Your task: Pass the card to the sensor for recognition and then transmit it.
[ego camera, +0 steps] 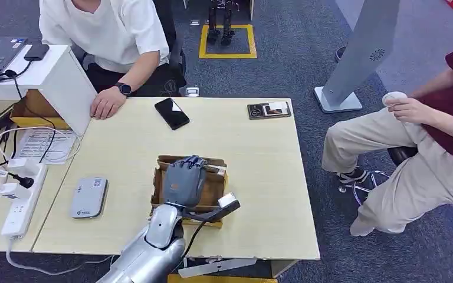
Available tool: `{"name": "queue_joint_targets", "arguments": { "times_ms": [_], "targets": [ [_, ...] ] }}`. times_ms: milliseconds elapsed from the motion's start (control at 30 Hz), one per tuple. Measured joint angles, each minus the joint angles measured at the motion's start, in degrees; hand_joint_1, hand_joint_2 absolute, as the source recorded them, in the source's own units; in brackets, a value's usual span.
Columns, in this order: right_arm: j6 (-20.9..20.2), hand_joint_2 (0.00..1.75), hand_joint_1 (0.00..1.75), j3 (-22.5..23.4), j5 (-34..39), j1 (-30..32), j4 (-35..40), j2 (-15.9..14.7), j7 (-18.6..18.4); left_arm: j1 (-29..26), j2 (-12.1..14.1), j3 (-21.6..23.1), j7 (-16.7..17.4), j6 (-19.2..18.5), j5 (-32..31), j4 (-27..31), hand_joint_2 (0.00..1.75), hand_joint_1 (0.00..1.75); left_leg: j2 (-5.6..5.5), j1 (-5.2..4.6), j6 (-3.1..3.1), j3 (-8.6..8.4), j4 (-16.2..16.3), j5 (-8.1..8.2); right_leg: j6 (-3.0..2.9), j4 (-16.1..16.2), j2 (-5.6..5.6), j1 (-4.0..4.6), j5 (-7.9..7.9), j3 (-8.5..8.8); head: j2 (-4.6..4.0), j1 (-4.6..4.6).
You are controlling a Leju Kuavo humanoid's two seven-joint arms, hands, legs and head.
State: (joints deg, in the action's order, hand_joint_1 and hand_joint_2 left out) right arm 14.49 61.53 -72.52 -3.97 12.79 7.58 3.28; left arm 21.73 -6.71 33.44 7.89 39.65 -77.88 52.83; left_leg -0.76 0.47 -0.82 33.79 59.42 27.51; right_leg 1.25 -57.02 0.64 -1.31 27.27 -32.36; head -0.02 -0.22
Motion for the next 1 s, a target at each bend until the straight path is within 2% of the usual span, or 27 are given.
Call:
{"name": "queue_joint_targets", "arguments": {
  "times_ms": [133, 300, 1000],
  "targets": [
    [0.02, 1.75, 0.00, -0.02, -0.04, -0.01, -0.02, 0.00, 0.02, -0.69, -0.46, -1.62, -2.99, 0.02, -0.07, 0.94, 1.75, 1.75, -0.01, 0.00, 0.00, 0.01, 0.00, 0.00, 0.00, 0.00, -0.01, 0.00, 0.00, 0.00, 0.00, 0.02],
    [0.04, 1.75, 0.00, -0.04, -0.04, -0.02, -0.02, 0.00, 0.02, -1.39, -0.96, -3.30, -4.30, 0.02, -0.72, 1.97, 1.75, 1.75, -0.01, 0.00, 0.00, 0.01, 0.00, 0.00, 0.00, 0.00, -0.01, 0.00, 0.00, 0.00, 0.00, 0.00],
    [0.04, 1.75, 0.00, -0.09, -0.07, -0.03, -0.02, 0.00, 0.02, -1.92, -1.40, -4.61, -4.48, 0.02, -0.70, 2.45, 1.75, 1.75, -0.02, 0.00, 0.00, 0.01, 0.00, 0.00, 0.00, 0.00, -0.01, 0.00, 0.00, 0.00, 0.00, 0.00]
  ]
}}
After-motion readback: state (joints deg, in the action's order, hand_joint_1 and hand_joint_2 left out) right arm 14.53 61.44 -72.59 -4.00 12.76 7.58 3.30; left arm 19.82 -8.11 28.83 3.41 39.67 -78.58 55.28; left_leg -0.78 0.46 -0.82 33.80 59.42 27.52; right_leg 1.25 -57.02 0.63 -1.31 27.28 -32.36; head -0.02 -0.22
